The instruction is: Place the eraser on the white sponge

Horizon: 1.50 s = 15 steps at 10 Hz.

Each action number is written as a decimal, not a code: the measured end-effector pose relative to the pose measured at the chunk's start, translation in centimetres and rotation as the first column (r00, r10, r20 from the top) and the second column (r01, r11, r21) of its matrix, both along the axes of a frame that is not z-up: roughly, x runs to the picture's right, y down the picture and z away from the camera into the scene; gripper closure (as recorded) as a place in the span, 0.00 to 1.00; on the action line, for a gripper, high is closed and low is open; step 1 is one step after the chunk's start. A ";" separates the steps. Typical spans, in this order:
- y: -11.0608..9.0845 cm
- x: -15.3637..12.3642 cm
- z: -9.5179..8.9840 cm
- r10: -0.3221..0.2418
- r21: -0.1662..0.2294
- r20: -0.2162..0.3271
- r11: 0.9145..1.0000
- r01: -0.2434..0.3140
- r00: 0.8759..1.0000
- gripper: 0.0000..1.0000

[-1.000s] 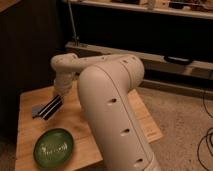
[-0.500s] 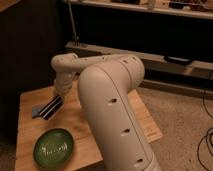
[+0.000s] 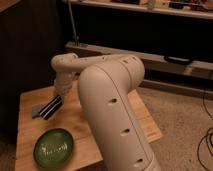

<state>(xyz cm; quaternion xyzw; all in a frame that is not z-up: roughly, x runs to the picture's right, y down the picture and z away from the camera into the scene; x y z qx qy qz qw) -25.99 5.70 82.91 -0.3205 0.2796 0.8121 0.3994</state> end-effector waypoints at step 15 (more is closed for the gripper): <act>0.2 -0.3 -1.8 -0.164 0.103 0.195 0.984 0.147 0.967 0.91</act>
